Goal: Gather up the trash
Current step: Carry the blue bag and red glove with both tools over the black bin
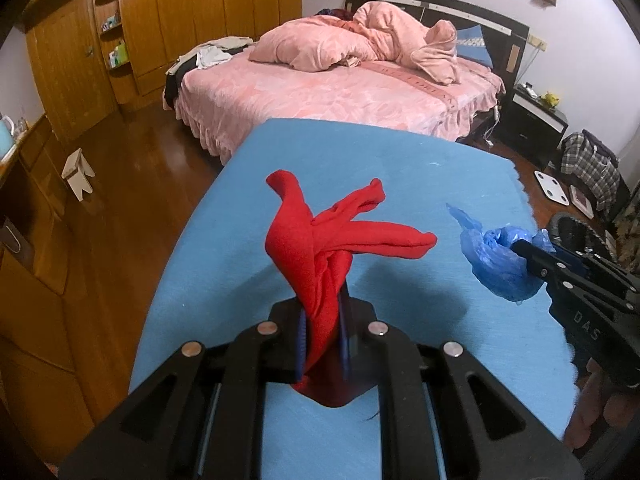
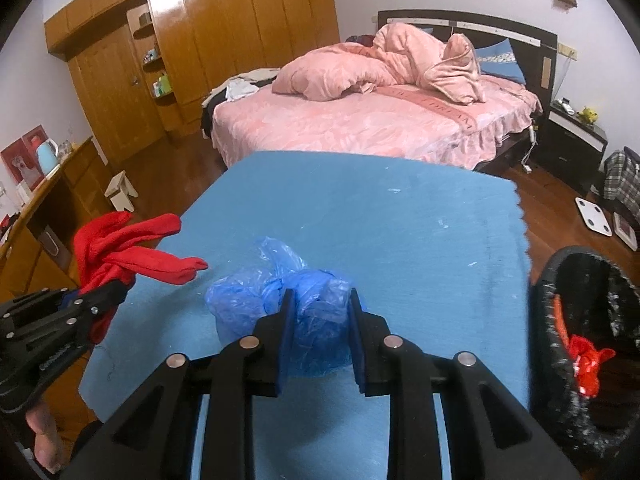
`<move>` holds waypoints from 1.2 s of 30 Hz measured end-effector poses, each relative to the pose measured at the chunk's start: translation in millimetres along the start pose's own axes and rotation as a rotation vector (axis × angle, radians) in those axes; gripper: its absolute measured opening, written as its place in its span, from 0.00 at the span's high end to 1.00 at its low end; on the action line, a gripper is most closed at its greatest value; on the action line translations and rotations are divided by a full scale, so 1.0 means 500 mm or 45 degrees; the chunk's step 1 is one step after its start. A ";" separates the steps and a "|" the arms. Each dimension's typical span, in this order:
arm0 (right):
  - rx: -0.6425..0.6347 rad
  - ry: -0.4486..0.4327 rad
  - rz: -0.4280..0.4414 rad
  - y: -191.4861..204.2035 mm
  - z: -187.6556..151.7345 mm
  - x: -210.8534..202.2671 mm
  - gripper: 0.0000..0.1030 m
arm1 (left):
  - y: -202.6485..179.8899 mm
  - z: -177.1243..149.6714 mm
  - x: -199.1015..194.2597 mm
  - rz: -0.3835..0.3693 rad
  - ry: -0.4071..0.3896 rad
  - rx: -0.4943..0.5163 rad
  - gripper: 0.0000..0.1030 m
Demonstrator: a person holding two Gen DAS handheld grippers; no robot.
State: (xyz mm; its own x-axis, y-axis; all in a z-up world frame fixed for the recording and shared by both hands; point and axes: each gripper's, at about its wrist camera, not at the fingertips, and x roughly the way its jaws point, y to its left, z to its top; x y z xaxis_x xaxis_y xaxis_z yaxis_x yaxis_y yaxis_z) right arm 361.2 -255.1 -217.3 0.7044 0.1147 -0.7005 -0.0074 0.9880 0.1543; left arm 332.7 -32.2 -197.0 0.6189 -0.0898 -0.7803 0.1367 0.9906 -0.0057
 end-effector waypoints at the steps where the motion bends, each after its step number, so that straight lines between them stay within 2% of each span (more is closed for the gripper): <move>1: 0.002 -0.003 -0.002 -0.006 0.000 -0.010 0.76 | -0.007 0.000 -0.009 0.000 -0.004 -0.002 0.89; 20: 0.021 -0.069 -0.073 -0.120 -0.016 -0.178 0.76 | -0.168 -0.021 -0.130 -0.039 -0.039 0.042 0.88; 36: 0.088 -0.088 -0.184 -0.263 -0.047 -0.277 0.76 | -0.332 -0.048 -0.164 -0.101 -0.026 0.089 0.88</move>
State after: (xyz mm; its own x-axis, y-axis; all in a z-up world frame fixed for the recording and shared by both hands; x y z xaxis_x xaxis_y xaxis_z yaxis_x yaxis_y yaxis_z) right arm 248.0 -398.4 -157.1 0.7416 -0.0378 -0.6698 0.1446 0.9840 0.1045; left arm 240.9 -186.8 -147.0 0.6199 -0.1703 -0.7660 0.2387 0.9708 -0.0227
